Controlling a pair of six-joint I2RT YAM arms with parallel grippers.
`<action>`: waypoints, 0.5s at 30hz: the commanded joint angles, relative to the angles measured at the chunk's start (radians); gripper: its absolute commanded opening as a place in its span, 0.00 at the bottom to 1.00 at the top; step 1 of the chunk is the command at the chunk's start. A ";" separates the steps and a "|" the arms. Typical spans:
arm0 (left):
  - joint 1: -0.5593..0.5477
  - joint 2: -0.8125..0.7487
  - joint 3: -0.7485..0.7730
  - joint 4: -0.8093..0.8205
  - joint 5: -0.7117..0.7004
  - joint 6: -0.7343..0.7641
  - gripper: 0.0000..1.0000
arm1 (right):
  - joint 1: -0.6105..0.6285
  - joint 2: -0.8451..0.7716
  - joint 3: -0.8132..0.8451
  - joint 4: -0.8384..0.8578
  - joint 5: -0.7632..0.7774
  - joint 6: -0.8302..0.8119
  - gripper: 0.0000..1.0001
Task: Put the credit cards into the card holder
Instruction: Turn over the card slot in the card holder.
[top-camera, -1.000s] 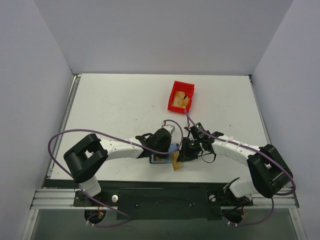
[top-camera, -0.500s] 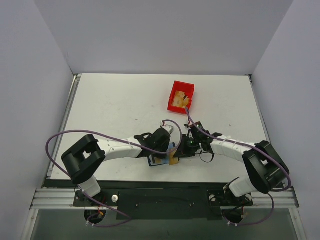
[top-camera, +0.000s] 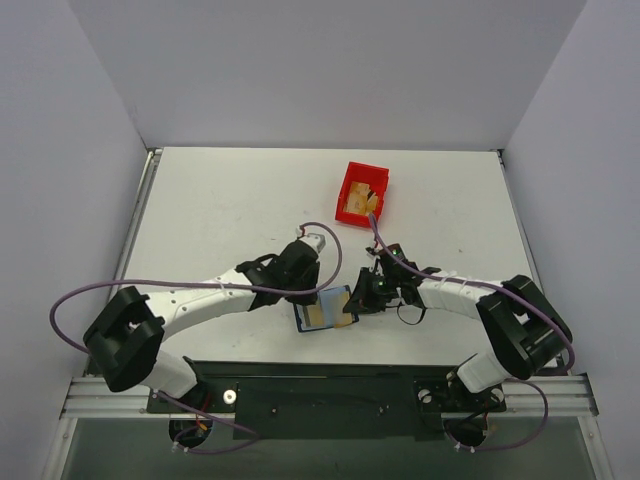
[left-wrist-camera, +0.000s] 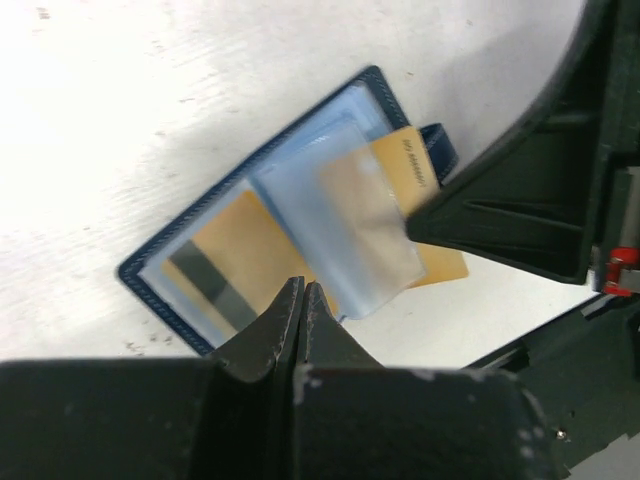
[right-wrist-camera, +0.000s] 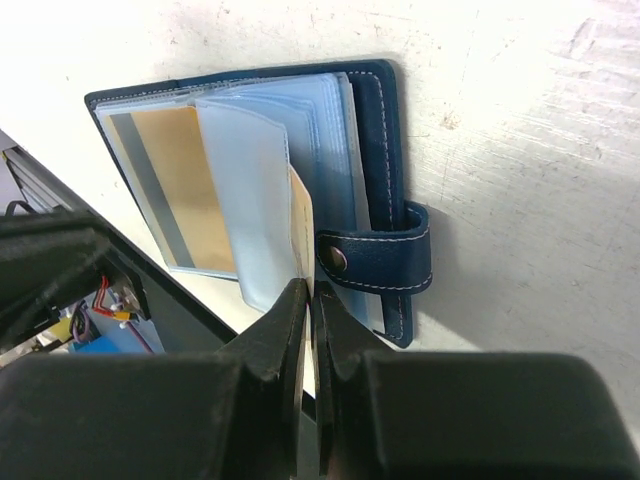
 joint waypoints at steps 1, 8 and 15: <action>0.052 -0.054 -0.055 -0.019 -0.006 -0.010 0.00 | -0.007 -0.017 -0.002 -0.033 0.032 -0.013 0.00; 0.087 -0.080 -0.082 -0.022 -0.014 -0.013 0.00 | 0.007 -0.086 0.048 -0.094 0.028 -0.037 0.00; 0.097 -0.082 -0.085 -0.023 -0.014 -0.010 0.00 | 0.041 -0.100 0.114 -0.134 0.017 -0.042 0.00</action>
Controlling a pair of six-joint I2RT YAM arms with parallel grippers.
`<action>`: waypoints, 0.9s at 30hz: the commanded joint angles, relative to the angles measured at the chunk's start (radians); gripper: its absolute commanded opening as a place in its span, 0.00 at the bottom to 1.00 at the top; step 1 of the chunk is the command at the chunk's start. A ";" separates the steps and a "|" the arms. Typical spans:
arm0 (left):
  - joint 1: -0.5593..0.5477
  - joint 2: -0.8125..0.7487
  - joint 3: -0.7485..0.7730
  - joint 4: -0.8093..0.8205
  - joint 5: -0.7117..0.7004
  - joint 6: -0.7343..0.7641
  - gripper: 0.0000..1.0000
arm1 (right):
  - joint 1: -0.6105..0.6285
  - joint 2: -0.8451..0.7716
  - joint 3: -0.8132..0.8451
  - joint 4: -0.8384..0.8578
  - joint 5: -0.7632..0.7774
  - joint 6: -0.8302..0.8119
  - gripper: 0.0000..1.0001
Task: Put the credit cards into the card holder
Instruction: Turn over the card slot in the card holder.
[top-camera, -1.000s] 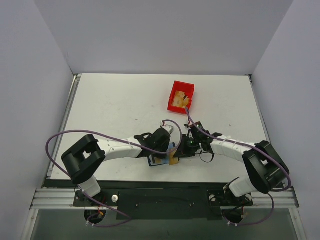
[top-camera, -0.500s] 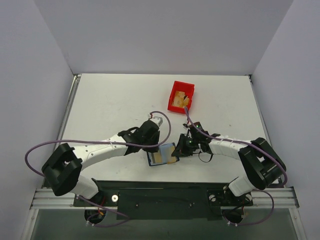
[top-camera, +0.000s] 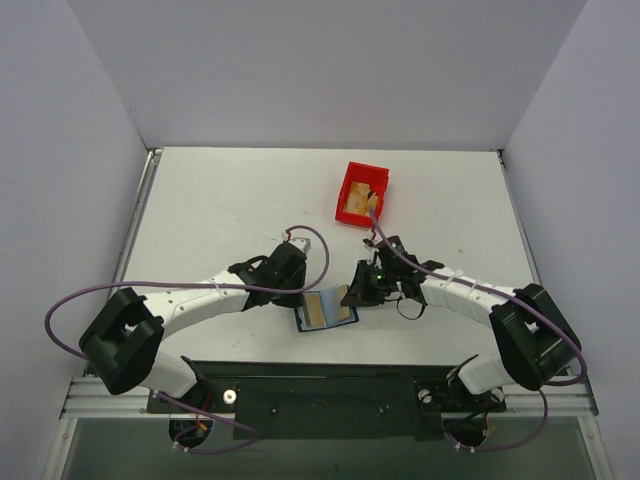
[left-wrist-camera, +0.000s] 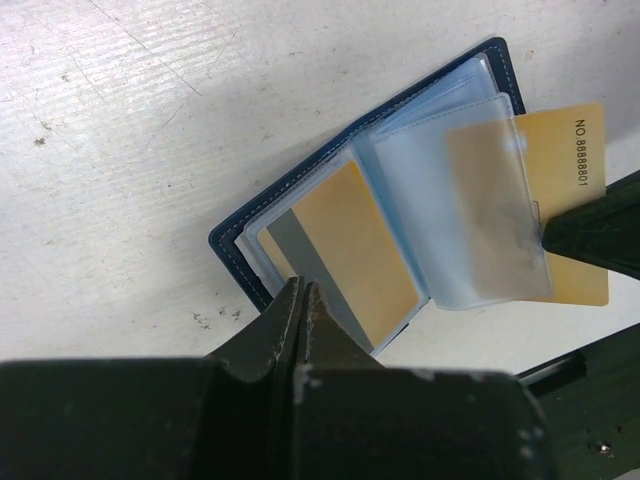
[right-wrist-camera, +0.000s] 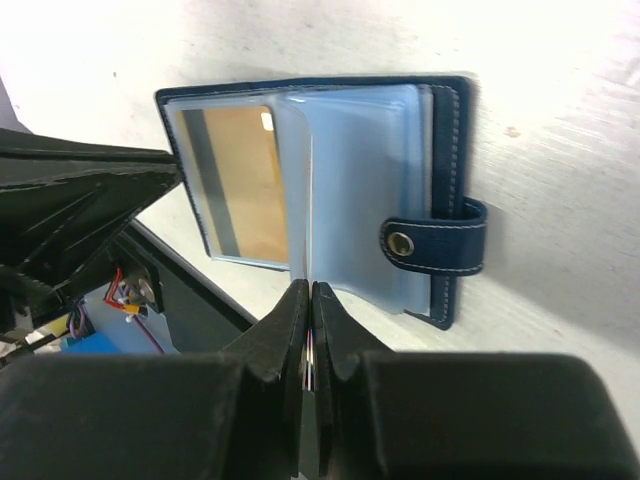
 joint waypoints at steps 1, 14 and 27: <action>0.008 -0.039 0.006 0.002 -0.014 -0.005 0.00 | 0.021 -0.029 0.058 -0.037 -0.001 -0.015 0.00; 0.034 -0.077 -0.006 -0.027 -0.055 -0.009 0.00 | 0.107 0.080 0.118 0.036 -0.028 0.029 0.00; 0.046 -0.100 -0.032 0.022 -0.013 -0.003 0.00 | 0.131 0.226 0.130 0.098 -0.038 0.036 0.00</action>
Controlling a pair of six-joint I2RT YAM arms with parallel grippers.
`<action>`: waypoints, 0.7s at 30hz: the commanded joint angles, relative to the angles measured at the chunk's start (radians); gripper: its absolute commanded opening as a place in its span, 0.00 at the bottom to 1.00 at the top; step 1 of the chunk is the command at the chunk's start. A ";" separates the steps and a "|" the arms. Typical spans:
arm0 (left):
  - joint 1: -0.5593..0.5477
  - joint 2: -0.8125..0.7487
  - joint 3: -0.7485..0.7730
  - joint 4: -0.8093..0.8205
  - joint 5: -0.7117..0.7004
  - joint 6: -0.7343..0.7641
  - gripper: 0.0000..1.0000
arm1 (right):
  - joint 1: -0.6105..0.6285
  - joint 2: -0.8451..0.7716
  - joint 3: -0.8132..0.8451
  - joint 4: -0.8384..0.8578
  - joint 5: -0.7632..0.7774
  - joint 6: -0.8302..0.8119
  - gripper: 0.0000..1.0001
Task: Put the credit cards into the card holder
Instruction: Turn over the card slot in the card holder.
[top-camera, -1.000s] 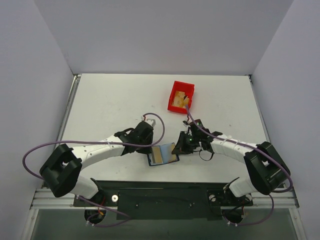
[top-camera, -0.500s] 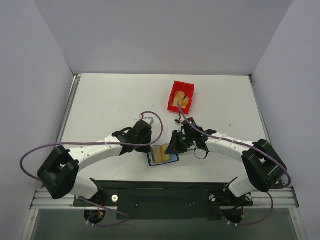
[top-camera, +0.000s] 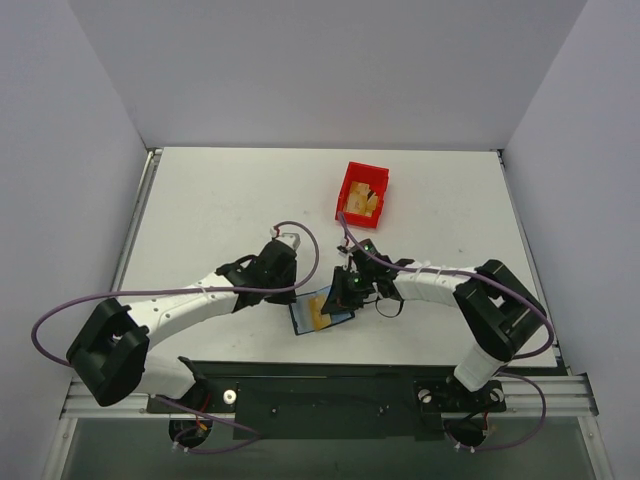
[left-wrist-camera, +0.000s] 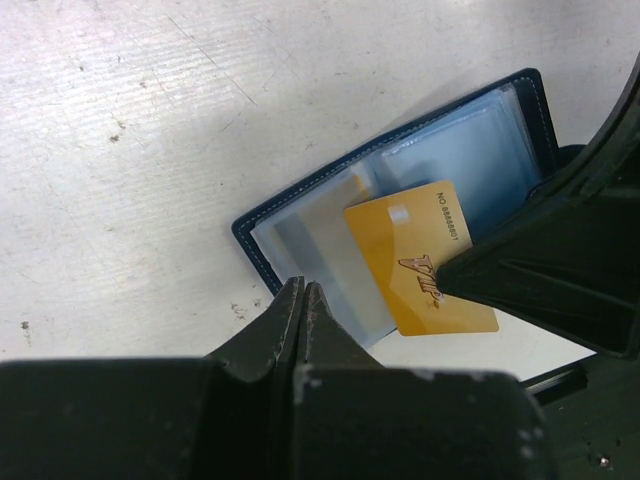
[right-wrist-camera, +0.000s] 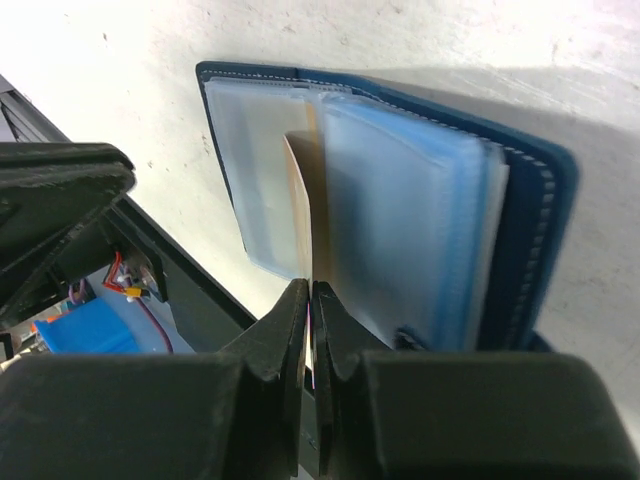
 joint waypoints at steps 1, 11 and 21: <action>0.001 -0.012 -0.012 0.052 0.031 -0.003 0.00 | 0.010 0.026 0.024 0.033 -0.005 -0.003 0.00; -0.026 0.004 -0.041 0.101 0.028 -0.016 0.00 | 0.014 0.030 0.018 0.057 -0.014 -0.008 0.00; -0.031 0.011 -0.037 0.138 0.006 -0.006 0.00 | 0.023 0.034 0.058 -0.010 0.008 -0.055 0.00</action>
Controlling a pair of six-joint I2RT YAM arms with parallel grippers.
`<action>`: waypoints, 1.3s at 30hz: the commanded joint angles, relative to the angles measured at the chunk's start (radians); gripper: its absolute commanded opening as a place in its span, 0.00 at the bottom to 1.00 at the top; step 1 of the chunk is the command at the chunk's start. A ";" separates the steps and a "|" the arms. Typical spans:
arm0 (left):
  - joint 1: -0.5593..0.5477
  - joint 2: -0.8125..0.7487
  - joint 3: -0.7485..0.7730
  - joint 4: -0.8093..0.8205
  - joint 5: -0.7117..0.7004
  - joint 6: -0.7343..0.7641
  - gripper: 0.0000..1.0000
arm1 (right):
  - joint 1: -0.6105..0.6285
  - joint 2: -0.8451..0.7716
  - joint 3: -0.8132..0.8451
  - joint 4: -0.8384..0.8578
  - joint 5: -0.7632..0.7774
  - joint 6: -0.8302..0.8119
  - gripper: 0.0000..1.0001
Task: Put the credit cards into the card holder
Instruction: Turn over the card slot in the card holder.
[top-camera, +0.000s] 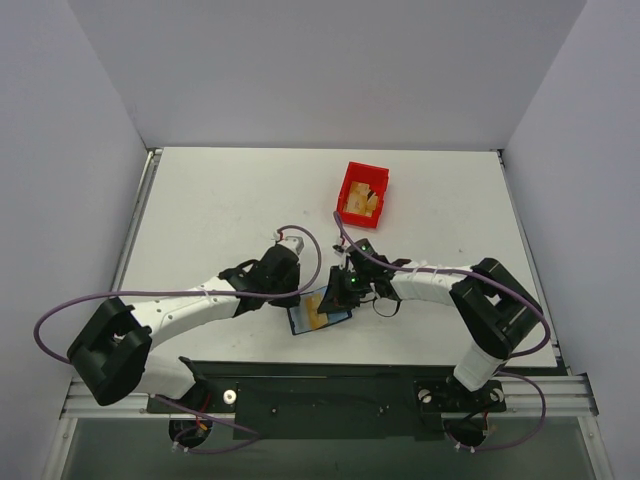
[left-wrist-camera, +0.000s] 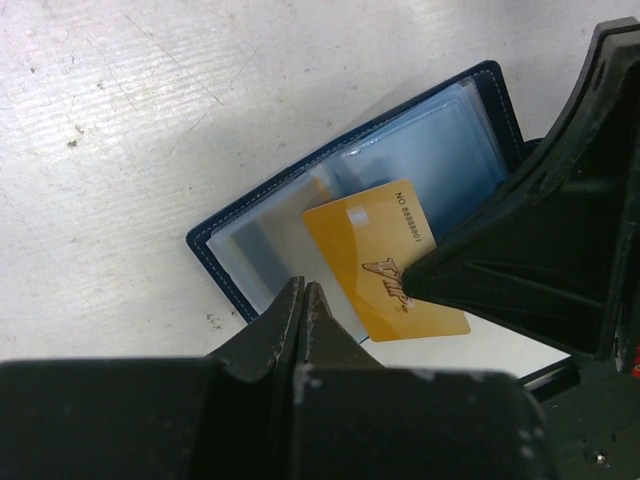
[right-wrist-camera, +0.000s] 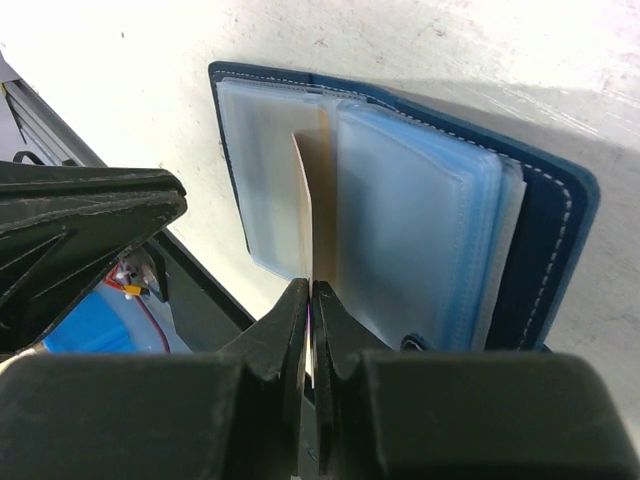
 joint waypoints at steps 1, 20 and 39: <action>-0.003 0.009 0.006 0.071 -0.009 0.002 0.00 | 0.013 0.009 0.057 -0.074 0.028 -0.052 0.00; -0.008 0.094 0.018 0.098 0.031 -0.006 0.00 | 0.015 0.009 0.031 -0.050 0.019 -0.078 0.00; -0.046 0.091 -0.077 0.083 0.013 -0.081 0.00 | -0.073 -0.034 0.045 -0.120 -0.037 -0.205 0.00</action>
